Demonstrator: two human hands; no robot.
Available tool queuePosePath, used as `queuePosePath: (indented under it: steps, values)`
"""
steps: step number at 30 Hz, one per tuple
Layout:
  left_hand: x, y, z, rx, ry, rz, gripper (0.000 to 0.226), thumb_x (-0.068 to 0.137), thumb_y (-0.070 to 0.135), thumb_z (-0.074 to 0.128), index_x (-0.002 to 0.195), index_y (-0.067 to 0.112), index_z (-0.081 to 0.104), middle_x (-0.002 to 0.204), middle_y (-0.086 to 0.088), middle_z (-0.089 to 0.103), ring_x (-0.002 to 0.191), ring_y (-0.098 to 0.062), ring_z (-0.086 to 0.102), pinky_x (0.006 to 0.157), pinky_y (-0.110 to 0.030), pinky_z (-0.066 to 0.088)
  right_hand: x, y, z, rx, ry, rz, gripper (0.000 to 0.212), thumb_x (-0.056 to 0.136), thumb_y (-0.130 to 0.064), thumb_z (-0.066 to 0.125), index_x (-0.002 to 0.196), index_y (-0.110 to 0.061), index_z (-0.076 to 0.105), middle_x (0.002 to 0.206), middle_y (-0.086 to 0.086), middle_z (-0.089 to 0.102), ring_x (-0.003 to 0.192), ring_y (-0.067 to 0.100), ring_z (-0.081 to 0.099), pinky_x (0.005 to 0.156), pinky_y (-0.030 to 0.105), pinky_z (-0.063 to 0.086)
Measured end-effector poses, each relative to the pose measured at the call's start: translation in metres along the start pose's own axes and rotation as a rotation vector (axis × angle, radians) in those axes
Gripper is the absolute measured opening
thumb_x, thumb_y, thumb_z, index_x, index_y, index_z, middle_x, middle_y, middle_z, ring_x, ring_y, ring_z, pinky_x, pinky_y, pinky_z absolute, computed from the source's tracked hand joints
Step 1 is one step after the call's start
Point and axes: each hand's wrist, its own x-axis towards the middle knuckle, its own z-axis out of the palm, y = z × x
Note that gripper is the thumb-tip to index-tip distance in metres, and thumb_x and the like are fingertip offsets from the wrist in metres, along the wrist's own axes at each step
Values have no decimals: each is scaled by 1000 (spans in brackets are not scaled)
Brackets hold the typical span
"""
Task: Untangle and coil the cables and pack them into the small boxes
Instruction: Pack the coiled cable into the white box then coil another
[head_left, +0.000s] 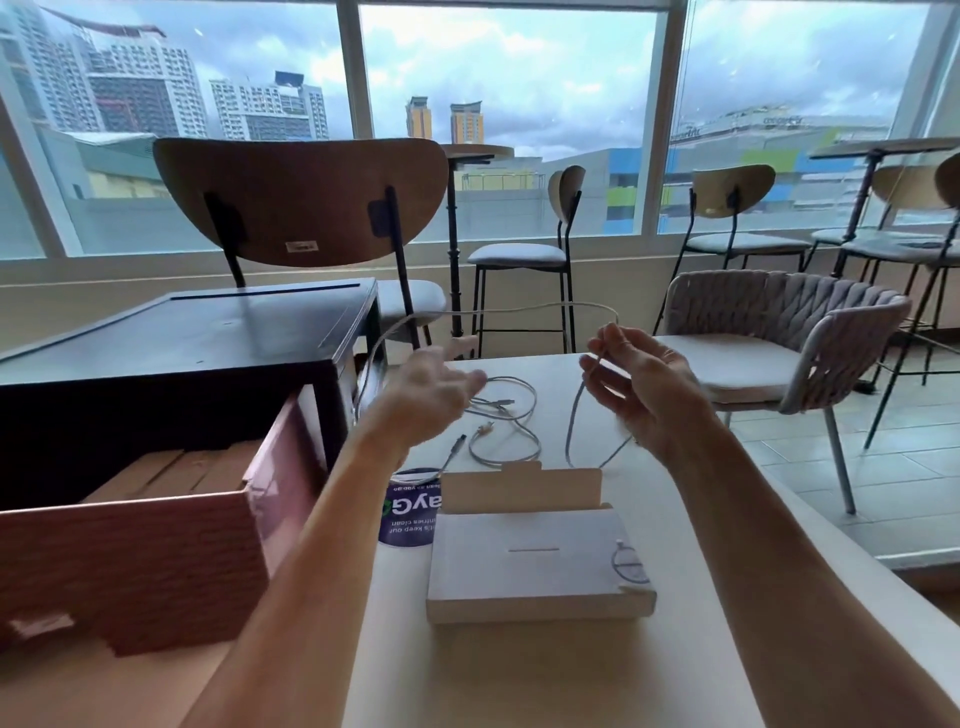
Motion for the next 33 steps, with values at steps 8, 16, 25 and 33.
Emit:
queuePosePath:
  steps: [8, 16, 25, 33]
  values:
    - [-2, 7, 33, 41, -220, 178, 22, 90, 10, 71, 111, 8, 74, 93, 5, 76, 84, -1, 70, 80, -14, 54, -8, -8, 37, 252, -165, 29, 11, 93, -17, 61, 88, -8, 65, 81, 5, 72, 74, 17, 72, 72, 29, 61]
    - [0, 12, 8, -609, 172, 172, 9, 91, 6, 64, 96, 5, 71, 77, -8, 74, 73, -15, 72, 74, -23, 59, -5, -10, 29, -502, -335, -115, 22, 104, -17, 47, 111, -13, 68, 109, 3, 75, 103, 16, 71, 93, 31, 52]
    - [-2, 25, -11, -1161, 344, 89, 12, 92, 8, 63, 95, -3, 68, 81, -12, 73, 86, -25, 73, 65, -21, 59, -10, -12, 24, -925, -721, -31, 25, 101, -12, 51, 116, -16, 70, 112, 0, 74, 114, 11, 64, 101, 25, 45]
    - [0, 20, -25, -1291, 526, 65, 25, 98, 21, 59, 101, -2, 65, 79, -12, 75, 81, -22, 75, 59, -21, 58, -16, -19, 21, -664, -867, -22, 23, 90, -12, 60, 109, -6, 70, 99, 12, 72, 98, 23, 69, 98, 41, 51]
